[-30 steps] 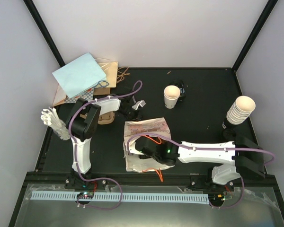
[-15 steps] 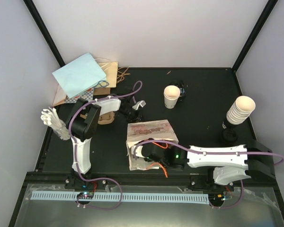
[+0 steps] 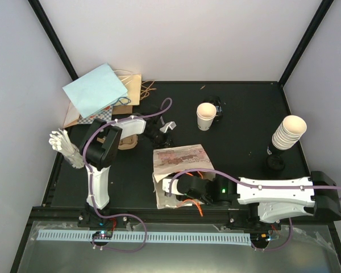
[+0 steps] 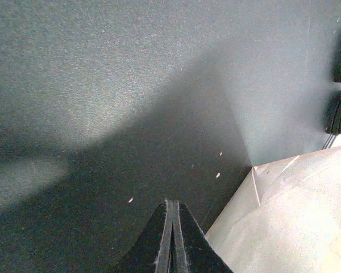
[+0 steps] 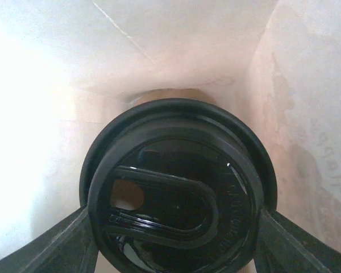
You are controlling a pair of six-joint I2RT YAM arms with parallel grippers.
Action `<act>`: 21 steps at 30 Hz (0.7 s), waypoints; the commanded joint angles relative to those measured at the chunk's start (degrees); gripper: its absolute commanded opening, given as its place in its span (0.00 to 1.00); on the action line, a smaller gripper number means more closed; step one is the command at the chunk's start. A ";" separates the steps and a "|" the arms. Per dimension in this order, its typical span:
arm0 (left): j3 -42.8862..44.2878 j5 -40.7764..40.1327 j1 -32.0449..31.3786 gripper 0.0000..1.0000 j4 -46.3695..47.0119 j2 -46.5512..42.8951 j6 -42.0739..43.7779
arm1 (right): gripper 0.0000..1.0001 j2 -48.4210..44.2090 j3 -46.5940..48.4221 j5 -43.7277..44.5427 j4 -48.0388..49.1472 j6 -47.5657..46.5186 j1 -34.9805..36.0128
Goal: Pack the takeout coffee
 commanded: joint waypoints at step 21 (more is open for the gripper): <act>-0.93 1.20 -0.81 0.02 -0.45 -1.32 1.11 | 0.45 0.89 0.52 -0.24 -2.72 -1.59 1.25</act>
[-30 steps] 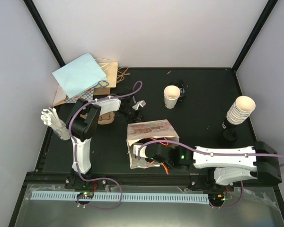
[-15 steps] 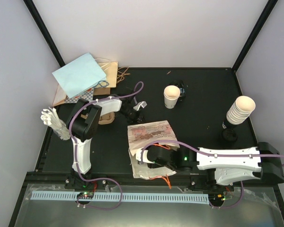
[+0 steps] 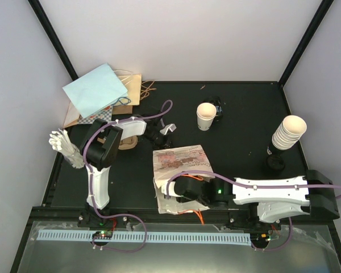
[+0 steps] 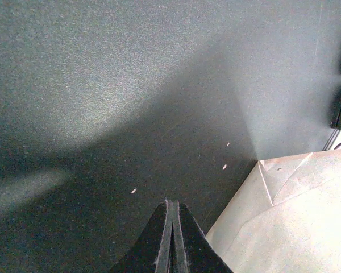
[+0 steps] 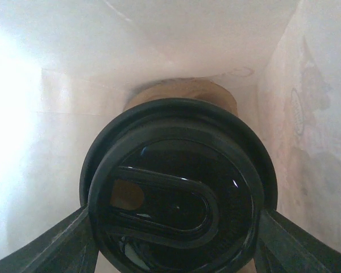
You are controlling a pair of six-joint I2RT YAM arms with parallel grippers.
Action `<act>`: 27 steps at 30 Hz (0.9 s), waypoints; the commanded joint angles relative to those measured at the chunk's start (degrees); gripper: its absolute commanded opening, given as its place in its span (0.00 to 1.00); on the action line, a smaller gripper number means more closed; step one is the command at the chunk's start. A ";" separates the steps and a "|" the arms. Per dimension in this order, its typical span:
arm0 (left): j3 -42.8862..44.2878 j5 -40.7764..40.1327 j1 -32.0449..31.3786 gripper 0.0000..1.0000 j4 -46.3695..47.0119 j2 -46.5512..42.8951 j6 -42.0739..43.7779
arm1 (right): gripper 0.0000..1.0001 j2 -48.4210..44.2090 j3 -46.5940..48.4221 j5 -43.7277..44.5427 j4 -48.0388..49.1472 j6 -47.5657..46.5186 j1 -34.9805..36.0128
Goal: Pack the takeout coffee
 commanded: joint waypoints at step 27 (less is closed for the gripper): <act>-1.49 2.18 -1.22 0.01 0.22 -1.76 0.24 | 0.45 -5.53 -0.32 -0.56 -8.51 2.88 6.59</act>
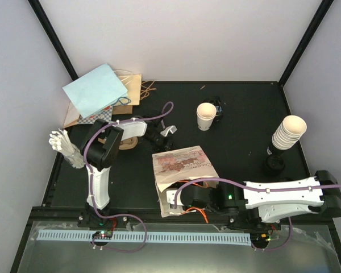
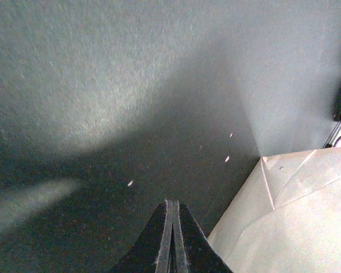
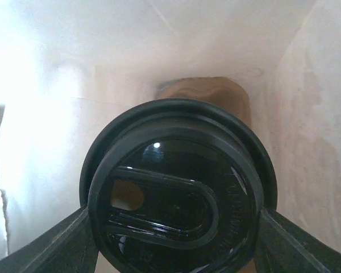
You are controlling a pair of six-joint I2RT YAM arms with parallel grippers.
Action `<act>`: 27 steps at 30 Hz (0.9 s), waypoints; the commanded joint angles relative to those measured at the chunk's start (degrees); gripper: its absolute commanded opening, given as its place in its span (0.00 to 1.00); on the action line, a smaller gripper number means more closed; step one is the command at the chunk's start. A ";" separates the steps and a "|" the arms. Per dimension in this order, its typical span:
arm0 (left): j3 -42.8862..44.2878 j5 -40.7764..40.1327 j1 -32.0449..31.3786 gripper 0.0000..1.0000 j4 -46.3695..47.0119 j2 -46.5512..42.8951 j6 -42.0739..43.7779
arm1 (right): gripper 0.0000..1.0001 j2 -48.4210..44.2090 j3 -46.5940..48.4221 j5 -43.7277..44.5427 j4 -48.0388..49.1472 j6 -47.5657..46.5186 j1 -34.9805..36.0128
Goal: Pack the takeout coffee
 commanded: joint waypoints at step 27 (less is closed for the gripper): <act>-5.60 9.10 -1.60 0.02 3.45 -1.46 -2.12 | 0.45 7.11 -7.97 13.93 20.61 -13.63 -3.36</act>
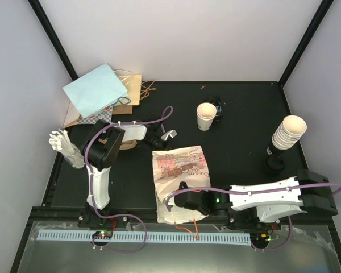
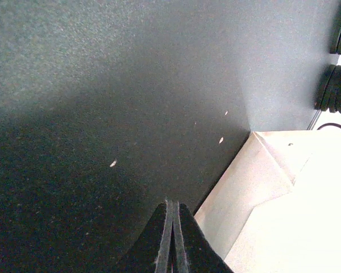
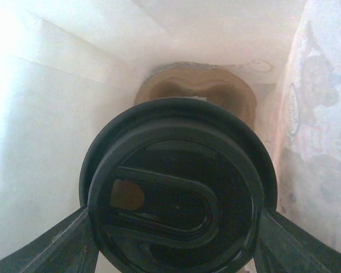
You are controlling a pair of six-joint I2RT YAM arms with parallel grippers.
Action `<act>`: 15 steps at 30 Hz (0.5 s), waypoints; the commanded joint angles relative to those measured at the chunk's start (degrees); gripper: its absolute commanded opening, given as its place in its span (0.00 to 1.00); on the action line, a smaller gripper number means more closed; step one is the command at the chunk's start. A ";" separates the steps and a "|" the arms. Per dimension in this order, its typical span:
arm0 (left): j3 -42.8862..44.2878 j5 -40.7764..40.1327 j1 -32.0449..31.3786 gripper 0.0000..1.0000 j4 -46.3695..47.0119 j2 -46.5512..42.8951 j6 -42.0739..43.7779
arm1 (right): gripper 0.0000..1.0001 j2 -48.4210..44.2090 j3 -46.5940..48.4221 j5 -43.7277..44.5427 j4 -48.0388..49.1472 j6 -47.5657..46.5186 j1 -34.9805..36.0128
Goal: Pack the takeout coffee
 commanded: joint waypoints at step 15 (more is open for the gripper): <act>2.16 0.50 -0.16 0.06 -3.19 -3.01 -0.01 | 0.45 -6.94 5.88 -4.60 -7.82 3.53 -2.16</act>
